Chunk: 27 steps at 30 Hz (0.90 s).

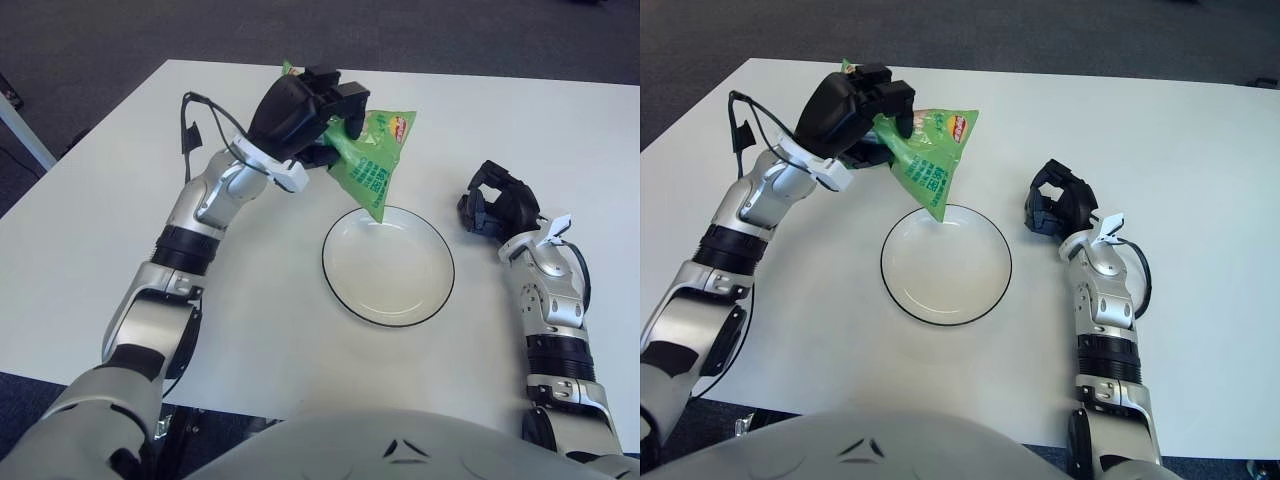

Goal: Put the snack into the plate.

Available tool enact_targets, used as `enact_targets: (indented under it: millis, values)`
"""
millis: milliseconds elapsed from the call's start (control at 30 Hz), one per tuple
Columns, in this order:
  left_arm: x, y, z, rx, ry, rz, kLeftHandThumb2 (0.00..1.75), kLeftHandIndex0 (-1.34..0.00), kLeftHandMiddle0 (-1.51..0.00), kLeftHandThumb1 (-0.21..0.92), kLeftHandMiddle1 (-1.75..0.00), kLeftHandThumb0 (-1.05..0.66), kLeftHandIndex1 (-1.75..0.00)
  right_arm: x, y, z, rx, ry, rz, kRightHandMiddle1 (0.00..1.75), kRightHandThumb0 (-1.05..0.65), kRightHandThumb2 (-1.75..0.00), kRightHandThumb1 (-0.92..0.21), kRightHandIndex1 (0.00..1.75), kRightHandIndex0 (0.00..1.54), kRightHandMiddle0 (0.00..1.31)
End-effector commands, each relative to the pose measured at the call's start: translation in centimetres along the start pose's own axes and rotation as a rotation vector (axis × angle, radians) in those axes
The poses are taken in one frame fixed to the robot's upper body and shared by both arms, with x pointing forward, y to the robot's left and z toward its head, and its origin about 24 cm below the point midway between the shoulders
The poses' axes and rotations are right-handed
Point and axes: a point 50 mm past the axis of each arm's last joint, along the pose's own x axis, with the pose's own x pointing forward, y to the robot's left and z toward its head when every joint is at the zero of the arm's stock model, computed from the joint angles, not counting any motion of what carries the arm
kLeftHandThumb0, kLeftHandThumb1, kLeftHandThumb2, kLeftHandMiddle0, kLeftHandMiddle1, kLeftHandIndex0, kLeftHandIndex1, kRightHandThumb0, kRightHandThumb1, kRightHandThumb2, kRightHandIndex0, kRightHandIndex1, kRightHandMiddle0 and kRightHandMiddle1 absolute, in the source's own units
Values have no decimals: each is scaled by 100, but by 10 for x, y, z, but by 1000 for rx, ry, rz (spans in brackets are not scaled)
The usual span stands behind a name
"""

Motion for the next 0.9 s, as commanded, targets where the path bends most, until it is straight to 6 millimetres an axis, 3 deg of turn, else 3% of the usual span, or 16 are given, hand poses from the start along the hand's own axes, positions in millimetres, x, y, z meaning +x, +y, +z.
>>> enact_targets:
  millis: [0, 400, 867]
  values:
    - [-4, -16, 9, -146, -35, -31, 174, -76, -90, -9, -175, -1, -165, -10, 2, -28, 49, 123, -18, 175, -47, -130, -33, 175, 128, 60]
    - [0, -19, 17, -433, -82, -161, 175, -77, -90, -10, -175, -1, -164, -11, 5, -23, 68, 117, -21, 175, -47, -128, -34, 175, 120, 59]
    - [3, -25, 22, -505, -141, -207, 175, -74, -90, -9, -175, -1, -167, -2, -3, -29, 40, 161, -10, 175, -48, -130, -33, 175, 126, 60]
